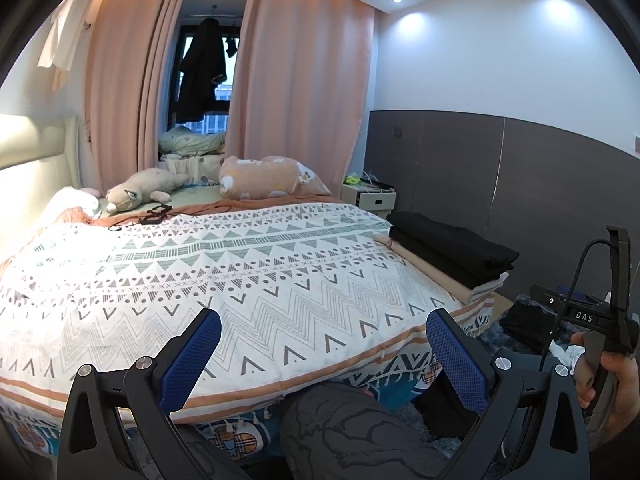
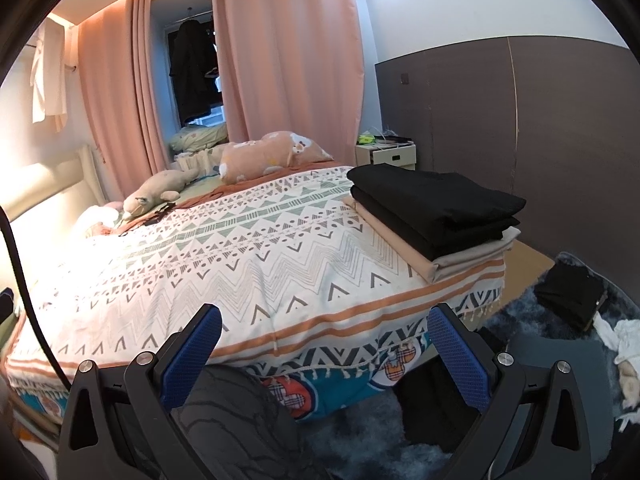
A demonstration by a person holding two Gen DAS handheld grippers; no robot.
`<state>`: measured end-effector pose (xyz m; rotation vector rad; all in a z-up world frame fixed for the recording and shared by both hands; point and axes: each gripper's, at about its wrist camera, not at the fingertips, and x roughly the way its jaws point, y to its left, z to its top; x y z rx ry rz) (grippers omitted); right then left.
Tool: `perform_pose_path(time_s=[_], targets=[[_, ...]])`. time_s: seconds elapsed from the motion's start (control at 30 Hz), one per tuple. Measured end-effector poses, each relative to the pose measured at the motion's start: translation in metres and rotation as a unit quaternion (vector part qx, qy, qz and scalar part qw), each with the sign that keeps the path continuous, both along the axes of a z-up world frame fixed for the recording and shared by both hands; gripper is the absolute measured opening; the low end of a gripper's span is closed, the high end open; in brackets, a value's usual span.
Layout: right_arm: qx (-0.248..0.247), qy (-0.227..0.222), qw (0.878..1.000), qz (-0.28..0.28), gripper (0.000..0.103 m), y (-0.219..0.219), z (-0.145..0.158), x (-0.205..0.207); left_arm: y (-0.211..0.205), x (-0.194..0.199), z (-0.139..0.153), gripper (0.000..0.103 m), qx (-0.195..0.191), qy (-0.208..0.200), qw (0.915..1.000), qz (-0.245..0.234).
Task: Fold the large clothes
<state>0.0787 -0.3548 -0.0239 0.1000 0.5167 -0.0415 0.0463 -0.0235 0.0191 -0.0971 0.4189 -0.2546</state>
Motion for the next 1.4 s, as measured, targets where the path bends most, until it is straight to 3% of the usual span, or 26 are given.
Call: perform_pose_path(time_s=[1.4], targets=[[0.011, 0.019, 1.000, -0.002, 0.103, 0.001, -0.020, 0.003, 0.001, 0.001, -0.003, 0.103, -0.008, 0.009, 0.9999, 0.005]])
